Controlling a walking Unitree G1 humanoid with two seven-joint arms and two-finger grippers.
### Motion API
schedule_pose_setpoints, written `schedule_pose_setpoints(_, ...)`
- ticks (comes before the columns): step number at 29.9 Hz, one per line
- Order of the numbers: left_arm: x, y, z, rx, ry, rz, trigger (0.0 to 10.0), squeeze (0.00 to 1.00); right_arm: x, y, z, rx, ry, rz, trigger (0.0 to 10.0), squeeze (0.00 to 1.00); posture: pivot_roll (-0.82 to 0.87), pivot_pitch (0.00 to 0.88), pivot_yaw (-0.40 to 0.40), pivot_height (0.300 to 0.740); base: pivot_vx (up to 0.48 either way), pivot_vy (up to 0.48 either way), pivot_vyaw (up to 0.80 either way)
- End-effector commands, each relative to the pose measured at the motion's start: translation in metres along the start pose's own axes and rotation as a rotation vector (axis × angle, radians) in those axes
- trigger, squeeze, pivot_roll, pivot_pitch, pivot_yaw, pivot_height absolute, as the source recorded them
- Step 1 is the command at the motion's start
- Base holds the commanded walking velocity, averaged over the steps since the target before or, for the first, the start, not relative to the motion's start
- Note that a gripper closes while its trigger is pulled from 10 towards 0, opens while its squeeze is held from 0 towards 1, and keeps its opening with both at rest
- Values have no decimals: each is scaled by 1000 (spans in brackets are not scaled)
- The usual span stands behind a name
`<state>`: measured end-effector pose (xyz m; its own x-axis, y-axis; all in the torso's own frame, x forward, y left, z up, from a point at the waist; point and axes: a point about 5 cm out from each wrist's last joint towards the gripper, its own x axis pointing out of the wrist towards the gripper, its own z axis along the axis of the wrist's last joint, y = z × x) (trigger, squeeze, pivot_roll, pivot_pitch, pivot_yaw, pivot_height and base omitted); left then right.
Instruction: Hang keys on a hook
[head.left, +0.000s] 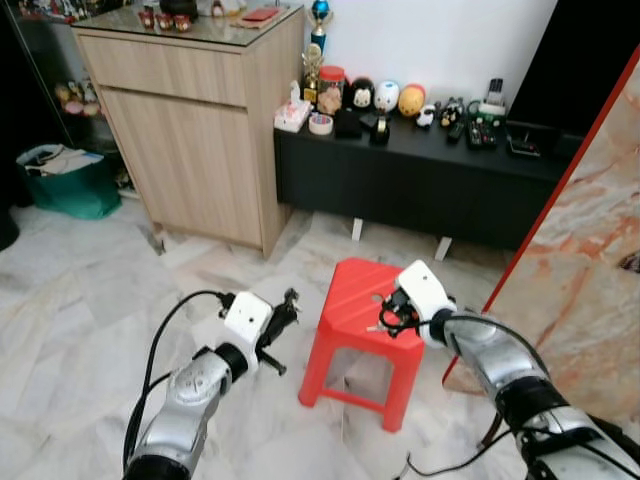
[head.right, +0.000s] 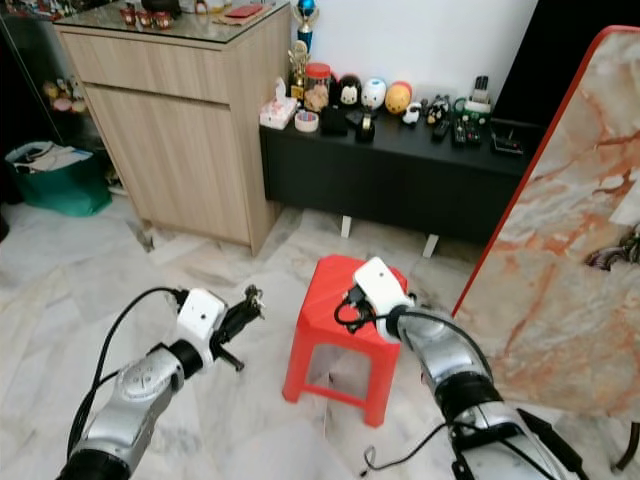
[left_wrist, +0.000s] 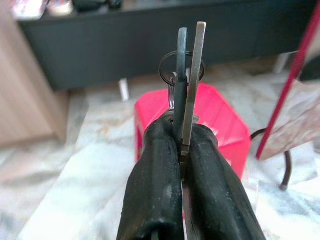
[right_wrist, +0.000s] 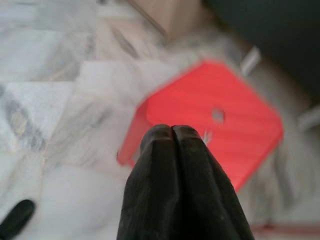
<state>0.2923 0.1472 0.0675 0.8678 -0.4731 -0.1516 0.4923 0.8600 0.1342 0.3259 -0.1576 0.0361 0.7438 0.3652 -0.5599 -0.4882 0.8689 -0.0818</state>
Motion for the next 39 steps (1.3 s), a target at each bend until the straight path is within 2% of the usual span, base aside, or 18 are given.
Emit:
schedule_pose_setpoints(1,-3,1,-9,-20,21,52,10000,0,-5,-1,-33,133,65,-84,10000,0,57,0,-69,740,0,0,0)
schedule_pose_setpoints(2,-3,2,-13,-31,27,71,10000,0,-7,0,-46,180,94,-114,10000,0,57,0,-69,740,0,0,0)
schedule_pose_setpoints(3,-3,2,-13,-31,27,71,10000,0,-7,0,-46,180,94,-114,10000,0,57,0,-69,740,0,0,0)
schedule_pose_setpoints(5,-6,3,-22,-44,58,108,10000,0,-14,7,-78,252,181,-170,10000,0,58,0,-68,740,0,0,0)
schedule_pose_setpoints(6,-6,3,-22,-44,58,108,10000,0,-14,7,-78,252,181,-170,10000,0,58,0,-68,740,0,0,0)
schedule_pose_setpoints(8,-10,5,-33,-66,96,149,10000,0,-23,17,-109,335,266,-209,10000,0,55,0,-61,740,0,0,0)
schedule_pose_setpoints(9,-10,5,-33,-66,96,149,10000,0,-23,17,-109,335,266,-209,10000,0,55,0,-61,740,0,0,0)
schedule_pose_setpoints(10,-12,6,-39,-90,119,175,10000,0,-28,23,-124,377,305,-223,10000,0,56,0,-58,740,0,0,0)
schedule_pose_setpoints(11,-12,6,-39,-90,119,175,10000,0,-28,23,-124,377,305,-223,10000,0,56,0,-58,740,0,0,0)
schedule_pose_setpoints(14,-17,7,-59,-148,204,228,10000,0,-43,39,-159,458,405,-257,10000,0,48,0,-49,740,0,0,0)
schedule_pose_setpoints(15,-17,7,-59,-148,204,228,10000,0,-43,39,-159,458,405,-257,10000,0,48,0,-49,740,0,0,0)
schedule_pose_setpoints(18,-29,5,-87,-126,358,251,10000,0,-58,53,-186,508,509,-296,10000,0,49,0,-36,740,0,0,0)
schedule_pose_setpoints(19,-35,4,-95,-126,400,261,10000,0,-60,56,-190,517,522,-305,10000,0,46,0,-31,740,0,0,0)
schedule_pose_setpoints(21,-39,3,-100,-128,423,268,10000,0,-61,57,-192,521,527,-310,10000,0,42,0,-26,740,0,0,0)
schedule_pose_setpoints(22,-49,1,-112,-105,486,274,10000,0,-62,59,-193,544,521,-321,10000,0,26,0,-11,740,0,0,0)
schedule_pose_setpoints(29,-60,-5,-125,-117,548,300,10000,0,-65,57,-196,583,508,-363,10000,0,20,0,0,740,0,0,0)
schedule_pose_setpoints(33,-63,-7,-129,-120,569,306,10000,0,-70,55,-201,609,508,-383,10000,0,22,0,0,740,0,-233,0)
schedule_pose_setpoints(39,-60,-13,-128,-115,558,287,10000,0,-75,49,-205,595,520,-391,10000,0,12,0,1,740,0,-363,0)
